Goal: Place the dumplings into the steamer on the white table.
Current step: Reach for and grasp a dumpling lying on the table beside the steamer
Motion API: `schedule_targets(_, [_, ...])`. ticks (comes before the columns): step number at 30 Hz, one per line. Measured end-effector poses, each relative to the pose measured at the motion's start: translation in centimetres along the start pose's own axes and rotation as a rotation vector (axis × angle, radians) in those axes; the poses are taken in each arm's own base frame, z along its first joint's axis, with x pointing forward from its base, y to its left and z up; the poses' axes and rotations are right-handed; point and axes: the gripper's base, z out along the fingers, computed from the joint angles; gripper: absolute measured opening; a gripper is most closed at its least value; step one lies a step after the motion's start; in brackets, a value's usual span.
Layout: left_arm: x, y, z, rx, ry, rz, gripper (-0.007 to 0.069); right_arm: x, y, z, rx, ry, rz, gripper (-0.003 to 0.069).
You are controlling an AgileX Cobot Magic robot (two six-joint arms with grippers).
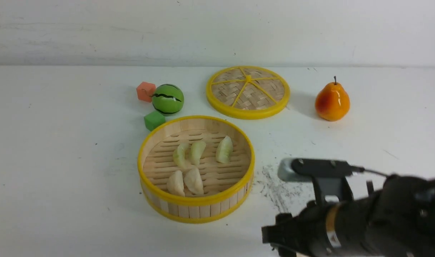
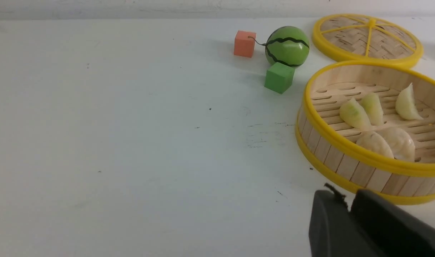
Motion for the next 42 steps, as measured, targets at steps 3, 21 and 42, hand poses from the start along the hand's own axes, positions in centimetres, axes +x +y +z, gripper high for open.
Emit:
schedule_targets(3, [0.0, 0.0, 0.0, 0.0, 0.0, 0.0, 0.0081, 0.9, -0.8, 0.6, 0.013, 0.005, 0.023, 0.0454])
schedule_targets(21, [0.0, 0.0, 0.0, 0.0, 0.0, 0.0, 0.0088, 0.3, -2.3, 2.9, 0.072, -0.035, 0.111, 0.0443])
schedule_targets(42, [0.0, 0.0, 0.0, 0.0, 0.0, 0.0, 0.0094, 0.3, -0.5, 3.1, -0.096, -0.014, -0.221, 0.0154])
